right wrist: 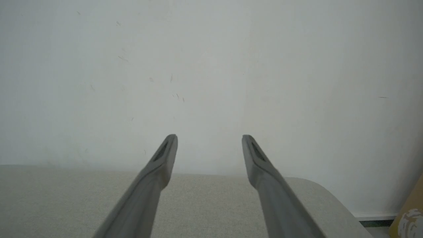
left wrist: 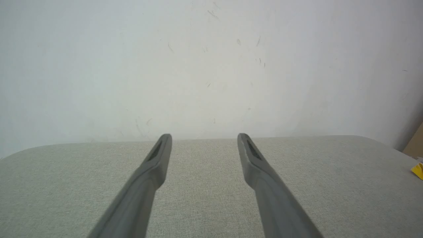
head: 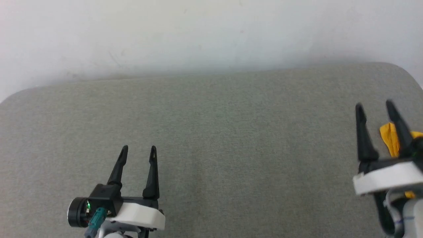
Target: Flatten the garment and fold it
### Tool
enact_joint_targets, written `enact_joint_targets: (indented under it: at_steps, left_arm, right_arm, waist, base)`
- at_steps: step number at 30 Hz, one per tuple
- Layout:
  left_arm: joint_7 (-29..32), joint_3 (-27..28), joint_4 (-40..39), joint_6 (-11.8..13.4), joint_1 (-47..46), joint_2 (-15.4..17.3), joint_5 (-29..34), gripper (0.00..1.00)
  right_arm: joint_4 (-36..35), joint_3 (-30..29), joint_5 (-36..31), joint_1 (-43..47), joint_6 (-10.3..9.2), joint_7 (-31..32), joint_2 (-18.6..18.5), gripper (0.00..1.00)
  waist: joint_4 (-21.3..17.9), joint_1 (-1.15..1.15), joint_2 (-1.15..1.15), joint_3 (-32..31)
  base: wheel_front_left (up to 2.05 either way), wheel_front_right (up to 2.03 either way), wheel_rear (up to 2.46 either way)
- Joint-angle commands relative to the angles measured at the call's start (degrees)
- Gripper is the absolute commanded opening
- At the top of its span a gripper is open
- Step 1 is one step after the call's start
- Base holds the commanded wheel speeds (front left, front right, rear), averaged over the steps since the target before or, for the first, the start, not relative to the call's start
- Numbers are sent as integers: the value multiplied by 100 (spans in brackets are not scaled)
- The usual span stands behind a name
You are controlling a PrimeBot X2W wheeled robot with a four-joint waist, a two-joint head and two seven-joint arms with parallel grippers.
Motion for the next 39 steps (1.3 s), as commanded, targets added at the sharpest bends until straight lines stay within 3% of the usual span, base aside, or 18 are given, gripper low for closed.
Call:
enact_joint_targets:
  at_steps: [1,10,23,24,39]
  left_arm:
    - [7,5,-2,15,74,-6,50,100]
    - [7,-6,157,123,322,-9,135,100]
    - [7,25,168,143,358,-11,-112,100]
    - [0,7,174,107,304,-1,-144,0]
    - [145,45,132,89,275,-1,-85,0]
  right_arm:
    - [-32,13,9,210,-12,-58,88,100]
    - [164,197,-55,1040,-12,-238,447,100]
    - [360,235,-71,1146,-12,-348,532,100]
    - [355,218,-45,1110,-1,-310,512,0]
    - [339,237,-126,1071,-1,-192,511,0]
  waist:
    - [173,1,-1,-163]
    - [246,1,-1,-268]
    - [331,1,-1,-298]
    - [332,1,-1,-298]
    - [330,1,-1,-294]
  base:
    - [0,0,0]
    - [0,0,0]
    - [0,0,0]
    - [0,0,0]
    - [0,0,0]
